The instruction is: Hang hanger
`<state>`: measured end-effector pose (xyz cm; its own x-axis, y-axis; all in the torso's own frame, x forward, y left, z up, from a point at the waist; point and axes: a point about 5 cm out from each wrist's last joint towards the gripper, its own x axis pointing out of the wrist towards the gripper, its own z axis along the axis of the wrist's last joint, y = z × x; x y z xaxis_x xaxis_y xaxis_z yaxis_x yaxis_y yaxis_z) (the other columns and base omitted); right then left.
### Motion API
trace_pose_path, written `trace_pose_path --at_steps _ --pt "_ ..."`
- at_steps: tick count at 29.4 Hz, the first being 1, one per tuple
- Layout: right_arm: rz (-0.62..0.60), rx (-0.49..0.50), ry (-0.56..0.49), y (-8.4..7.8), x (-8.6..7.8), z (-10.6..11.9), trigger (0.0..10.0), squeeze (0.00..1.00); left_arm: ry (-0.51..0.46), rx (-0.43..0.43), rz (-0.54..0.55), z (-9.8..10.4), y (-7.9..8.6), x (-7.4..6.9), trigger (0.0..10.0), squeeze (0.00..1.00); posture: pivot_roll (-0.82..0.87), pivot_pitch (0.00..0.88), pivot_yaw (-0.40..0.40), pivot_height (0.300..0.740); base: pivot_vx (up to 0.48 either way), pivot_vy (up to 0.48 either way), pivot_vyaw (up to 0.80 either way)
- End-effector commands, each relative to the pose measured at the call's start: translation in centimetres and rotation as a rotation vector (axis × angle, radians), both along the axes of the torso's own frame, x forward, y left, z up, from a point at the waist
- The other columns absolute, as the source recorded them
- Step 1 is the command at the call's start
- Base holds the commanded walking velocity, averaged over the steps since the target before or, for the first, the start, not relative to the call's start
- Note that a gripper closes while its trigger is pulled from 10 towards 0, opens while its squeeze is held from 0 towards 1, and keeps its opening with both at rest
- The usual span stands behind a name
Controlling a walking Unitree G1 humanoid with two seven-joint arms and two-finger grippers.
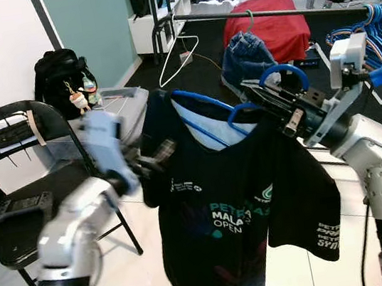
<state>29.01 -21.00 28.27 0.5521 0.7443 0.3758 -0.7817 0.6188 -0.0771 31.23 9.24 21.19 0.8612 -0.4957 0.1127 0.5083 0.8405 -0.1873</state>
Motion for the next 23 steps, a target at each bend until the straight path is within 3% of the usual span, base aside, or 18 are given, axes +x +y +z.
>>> trace_pose_path --at_steps 1,7,13,16,20,23 --pt "-0.017 0.011 -0.034 -0.2 0.0 0.5 0.0 0.00 0.016 -0.009 0.015 -0.1 0.0 -0.1 10.0 0.00 -0.07 0.000 -0.033 0.736 0.000 0.000 0.00" --pt "-0.045 0.014 -0.032 -0.1 0.8 0.3 0.0 0.00 0.033 -0.065 0.072 0.4 -0.2 -0.2 10.0 0.00 -0.06 0.000 -0.036 0.736 0.000 0.000 0.00" --pt "-0.018 0.013 -0.018 1.2 1.2 -0.4 0.0 0.00 0.045 -0.106 0.181 1.5 0.6 0.0 10.0 0.00 -0.06 0.000 -0.040 0.736 0.000 0.000 0.00" --pt "-0.018 0.013 -0.017 1.2 1.3 -0.5 0.0 0.00 0.049 -0.115 0.180 1.6 0.5 -0.1 10.0 0.00 -0.06 0.000 -0.039 0.736 0.000 0.000 0.00" --pt "-0.012 0.028 -0.010 1.5 1.4 -0.8 0.0 0.00 0.087 -0.196 0.122 2.1 -0.9 -0.8 10.0 0.00 -0.06 0.000 -0.039 0.736 0.000 0.000 0.00" --pt "-0.001 0.037 -0.015 1.8 1.4 -0.7 0.0 0.00 0.102 -0.206 0.108 2.0 -1.4 -1.0 10.0 0.00 -0.06 0.000 -0.034 0.736 0.000 0.000 0.00"
